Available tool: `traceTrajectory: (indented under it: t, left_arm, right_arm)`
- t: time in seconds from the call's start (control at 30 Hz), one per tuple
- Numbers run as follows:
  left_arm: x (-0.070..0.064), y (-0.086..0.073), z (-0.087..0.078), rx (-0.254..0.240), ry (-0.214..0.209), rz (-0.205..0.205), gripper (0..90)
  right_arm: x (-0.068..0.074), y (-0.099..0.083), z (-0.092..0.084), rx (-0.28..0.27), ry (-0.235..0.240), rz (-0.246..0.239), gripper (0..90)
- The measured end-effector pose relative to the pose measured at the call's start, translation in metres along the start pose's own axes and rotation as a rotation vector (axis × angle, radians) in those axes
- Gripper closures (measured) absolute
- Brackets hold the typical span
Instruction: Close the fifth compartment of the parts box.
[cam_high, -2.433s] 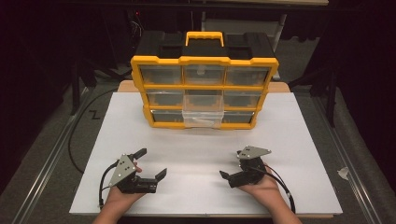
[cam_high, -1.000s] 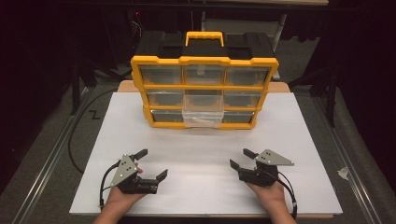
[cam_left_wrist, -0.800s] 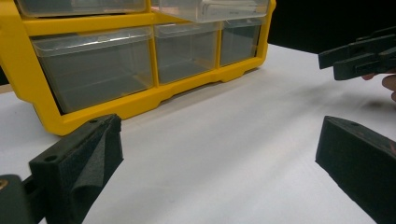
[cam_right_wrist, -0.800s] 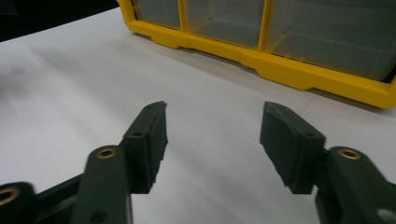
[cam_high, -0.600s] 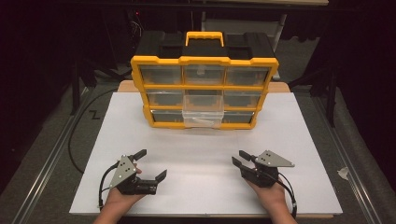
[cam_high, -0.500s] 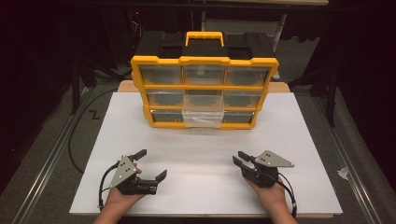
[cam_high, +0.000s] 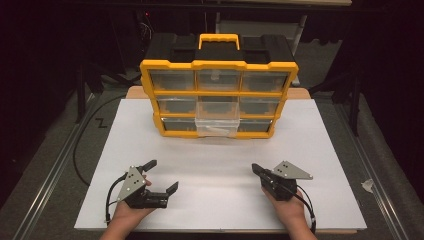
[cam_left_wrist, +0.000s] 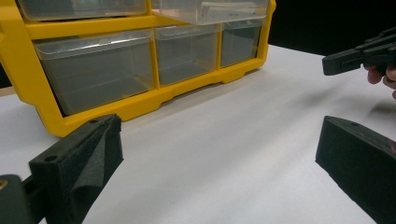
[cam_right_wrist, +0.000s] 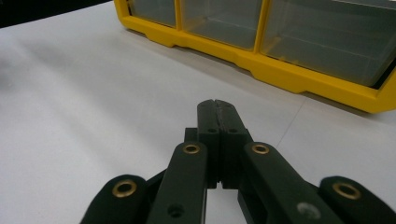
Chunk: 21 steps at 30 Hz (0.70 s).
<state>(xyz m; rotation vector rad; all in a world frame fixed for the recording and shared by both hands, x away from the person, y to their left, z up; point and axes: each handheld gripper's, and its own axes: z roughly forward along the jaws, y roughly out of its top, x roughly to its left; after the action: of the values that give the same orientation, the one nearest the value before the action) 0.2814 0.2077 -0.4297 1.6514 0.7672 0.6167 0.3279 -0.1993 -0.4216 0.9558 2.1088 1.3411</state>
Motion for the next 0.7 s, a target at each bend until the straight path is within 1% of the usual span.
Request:
traceTrajectory:
  t: [0.1, 0.23, 0.43, 0.63, 0.7]
  left_arm:
    - [0.000, 0.000, 0.000, -0.005, 0.000, -0.003, 1.2]
    - [0.000, 0.001, -0.001, -0.009, -0.001, -0.001, 1.2]
    - [0.001, 0.001, -0.002, -0.015, -0.001, -0.006, 1.2]
    - [0.001, 0.001, -0.002, -0.011, 0.001, -0.004, 1.2]
    - [0.001, 0.001, -0.002, -0.011, 0.001, -0.006, 1.2]
  right_arm:
    - [0.001, 0.000, 0.001, 0.000, 0.006, -0.001, 90.0]
    - [0.002, -0.001, 0.003, 0.003, 0.026, 0.000, 90.0]
    - [0.008, 0.000, 0.010, 0.009, 0.043, -0.001, 90.0]
    - [0.015, 0.004, 0.016, -0.017, 0.051, -0.001, 90.0]
    - [0.015, 0.006, 0.017, -0.032, 0.062, 0.010, 90.0]
